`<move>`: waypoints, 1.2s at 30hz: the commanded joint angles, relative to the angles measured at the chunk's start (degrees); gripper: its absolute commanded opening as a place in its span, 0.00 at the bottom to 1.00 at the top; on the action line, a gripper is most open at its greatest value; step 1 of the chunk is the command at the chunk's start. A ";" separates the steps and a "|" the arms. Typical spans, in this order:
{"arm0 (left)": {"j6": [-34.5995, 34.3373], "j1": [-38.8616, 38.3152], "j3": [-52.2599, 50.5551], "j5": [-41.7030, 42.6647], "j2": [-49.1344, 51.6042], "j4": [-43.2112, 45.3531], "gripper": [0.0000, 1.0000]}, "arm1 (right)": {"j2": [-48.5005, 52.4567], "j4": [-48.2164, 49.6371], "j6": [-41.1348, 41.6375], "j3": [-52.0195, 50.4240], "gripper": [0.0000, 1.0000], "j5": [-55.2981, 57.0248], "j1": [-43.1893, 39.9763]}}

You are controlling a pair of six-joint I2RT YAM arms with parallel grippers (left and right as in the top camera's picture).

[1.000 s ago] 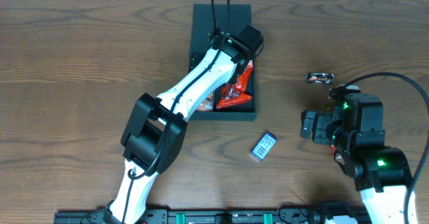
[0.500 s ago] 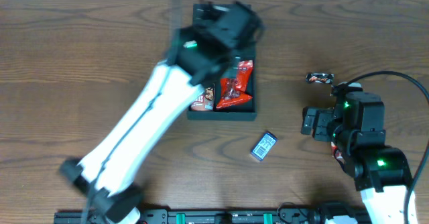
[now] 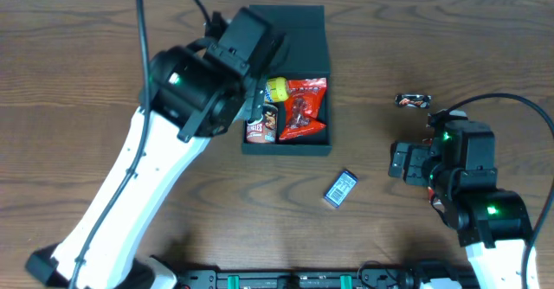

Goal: Pack container
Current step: 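Release the Mentos bottle and withdraw the left gripper from the box, then move the right gripper to the Hello Panda box and grasp it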

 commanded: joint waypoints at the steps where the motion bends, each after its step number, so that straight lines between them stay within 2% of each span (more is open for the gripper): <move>1: 0.55 0.31 -4.26 -3.04 -6.78 -0.09 0.95 | -0.15 -0.13 0.81 0.72 0.99 0.17 0.42; 4: 0.52 0.31 -12.13 -4.09 -13.99 2.82 0.95 | -0.15 -0.04 0.81 1.73 0.99 0.17 0.42; 6: -0.20 0.31 -21.38 -4.07 -21.55 7.78 0.95 | -0.13 2.43 0.83 1.97 0.99 0.13 0.42; 13: -0.35 0.31 -38.82 -4.09 -34.25 20.48 0.95 | 0.39 7.52 0.74 1.97 0.99 -0.66 0.42; 16: -0.35 0.31 -40.37 -4.07 -34.82 21.29 0.95 | 0.37 4.98 2.12 1.97 0.99 3.17 0.07; 19: -0.33 0.31 -40.83 -4.07 -33.75 21.14 0.95 | 0.39 -2.34 10.10 1.97 0.99 9.29 -1.84; 25: -0.33 0.31 -41.07 -4.00 -29.73 21.14 0.95 | 0.39 -6.27 13.38 1.97 0.99 9.20 -9.27; 30: -0.55 0.31 -41.07 -1.57 -26.75 21.22 0.95 | -0.07 -6.60 13.40 1.97 0.99 8.98 -11.43; 33: -0.57 0.31 -41.07 -1.01 -26.10 21.77 0.95 | -0.24 -8.59 7.98 1.99 0.99 9.01 -11.45; 36: -0.57 0.31 -41.07 -0.61 -26.10 22.01 0.95 | 0.68 -9.99 6.58 1.99 0.99 9.22 -11.47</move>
